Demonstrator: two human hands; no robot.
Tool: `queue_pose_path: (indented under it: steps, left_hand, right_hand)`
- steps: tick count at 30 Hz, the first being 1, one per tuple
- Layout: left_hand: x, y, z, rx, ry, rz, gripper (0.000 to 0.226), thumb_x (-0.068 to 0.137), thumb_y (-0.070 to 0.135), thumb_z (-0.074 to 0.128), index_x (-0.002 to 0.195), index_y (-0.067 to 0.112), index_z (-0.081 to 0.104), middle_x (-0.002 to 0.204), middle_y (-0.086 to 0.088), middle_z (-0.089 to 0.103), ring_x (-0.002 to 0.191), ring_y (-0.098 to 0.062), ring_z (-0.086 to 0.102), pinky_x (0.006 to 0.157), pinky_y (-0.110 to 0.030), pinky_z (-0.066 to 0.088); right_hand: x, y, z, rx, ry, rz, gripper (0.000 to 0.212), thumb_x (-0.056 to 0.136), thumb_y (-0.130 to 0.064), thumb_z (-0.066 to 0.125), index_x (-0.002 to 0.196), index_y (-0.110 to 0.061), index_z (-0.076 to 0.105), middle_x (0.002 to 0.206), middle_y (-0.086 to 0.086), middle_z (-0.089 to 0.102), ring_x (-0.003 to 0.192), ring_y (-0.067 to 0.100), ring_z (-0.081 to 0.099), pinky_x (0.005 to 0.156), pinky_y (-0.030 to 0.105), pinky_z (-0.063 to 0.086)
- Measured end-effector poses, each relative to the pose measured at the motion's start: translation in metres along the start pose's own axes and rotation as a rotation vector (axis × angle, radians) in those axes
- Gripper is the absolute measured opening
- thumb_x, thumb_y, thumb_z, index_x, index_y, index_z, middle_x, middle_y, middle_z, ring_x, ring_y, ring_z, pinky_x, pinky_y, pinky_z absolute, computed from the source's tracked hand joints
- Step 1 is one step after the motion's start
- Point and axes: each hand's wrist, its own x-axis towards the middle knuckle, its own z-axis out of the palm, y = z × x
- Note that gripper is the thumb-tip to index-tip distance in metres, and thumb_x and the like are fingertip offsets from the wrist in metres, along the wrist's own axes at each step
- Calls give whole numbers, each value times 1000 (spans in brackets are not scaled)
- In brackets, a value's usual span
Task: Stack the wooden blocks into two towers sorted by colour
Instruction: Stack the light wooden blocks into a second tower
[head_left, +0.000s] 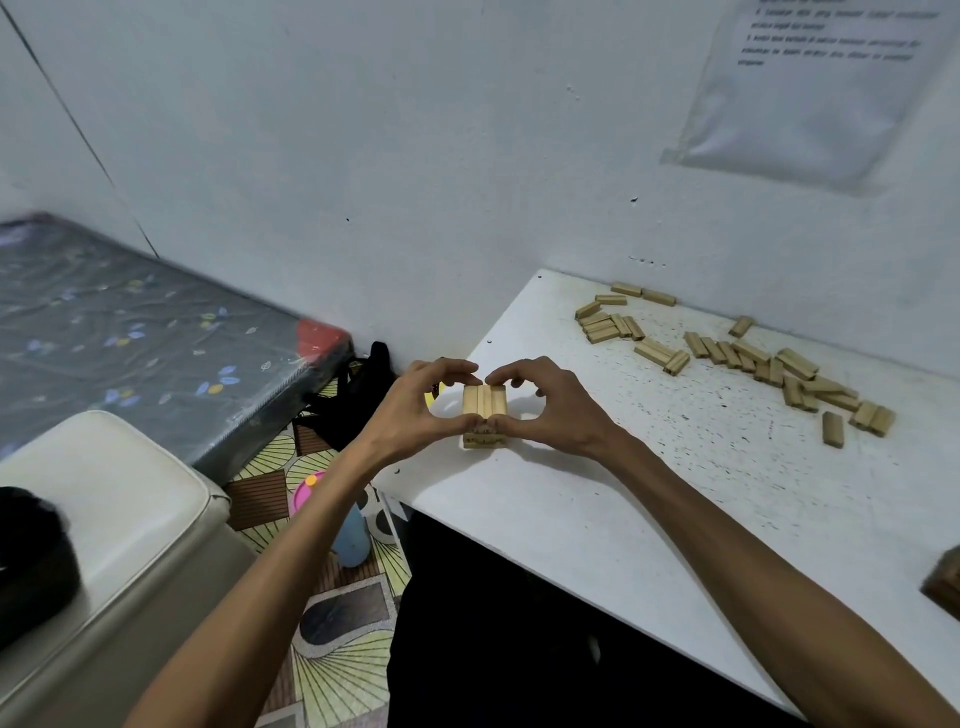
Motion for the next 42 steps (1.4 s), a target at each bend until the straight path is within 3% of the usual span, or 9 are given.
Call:
queue_pose_path:
  steps: [8, 19, 24, 28, 32, 36, 39, 42]
  left_hand:
    - [0, -1, 2, -2, -10, -19, 66, 73, 52, 77, 135, 38, 60, 122, 26, 68, 118, -8, 54, 93, -29, 45]
    - [-3, 2, 4, -60, -35, -68, 67, 73, 56, 75, 135, 38, 59, 125, 25, 67, 118, -6, 57, 93, -27, 43]
    - [-7, 7, 3, -114, -21, -90, 66, 87, 63, 63, 144, 32, 52, 135, 25, 63, 130, -4, 54, 109, -38, 43]
    - [-6, 18, -1, -94, -4, -78, 52, 94, 60, 56, 140, 35, 57, 135, 27, 62, 130, -2, 53, 112, -44, 43]
    - [0, 35, -1, -10, 32, -33, 38, 98, 47, 64, 135, 41, 61, 134, 25, 57, 121, 6, 51, 111, -42, 43]
    - [10, 64, 6, 128, 10, 108, 44, 92, 45, 65, 134, 30, 64, 125, 37, 54, 129, 1, 46, 114, -42, 38]
    - [22, 80, 19, 194, -10, 151, 42, 96, 39, 71, 135, 25, 65, 124, 26, 57, 130, -8, 50, 109, -31, 38]
    - [33, 89, 38, 172, -55, 160, 40, 96, 36, 71, 134, 27, 64, 126, 21, 59, 128, -8, 53, 106, -24, 37]
  right_hand:
    - [0, 4, 1, 12, -17, 26, 47, 84, -37, 85, 126, -33, 65, 124, -26, 64, 113, 4, 55, 83, 9, 38]
    - [-1, 6, 3, 51, -37, 51, 49, 85, -34, 84, 129, -33, 63, 124, -23, 65, 112, 3, 58, 82, 13, 39]
    - [-3, 2, 0, 88, -18, 76, 51, 90, -42, 78, 136, -37, 56, 135, -23, 60, 122, 1, 56, 88, 18, 41]
    - [-7, 3, -8, 77, 28, 83, 40, 96, -43, 69, 135, -36, 58, 135, -24, 60, 121, 0, 57, 89, 22, 42]
    - [-15, 2, -22, 64, 77, 98, 32, 100, -38, 66, 132, -33, 62, 132, -23, 64, 121, 1, 57, 91, 21, 42]
    - [-27, 6, -36, -22, 111, 112, 32, 98, -34, 68, 131, -33, 64, 129, -24, 65, 121, 2, 56, 96, 20, 40]
    - [-41, 11, -50, -81, 142, 131, 35, 97, -35, 69, 132, -32, 65, 130, -24, 65, 121, 0, 55, 101, 24, 42]
    - [-55, 17, -66, -165, 147, 162, 39, 97, -38, 68, 135, -31, 63, 134, -21, 63, 125, 3, 54, 107, 29, 43]
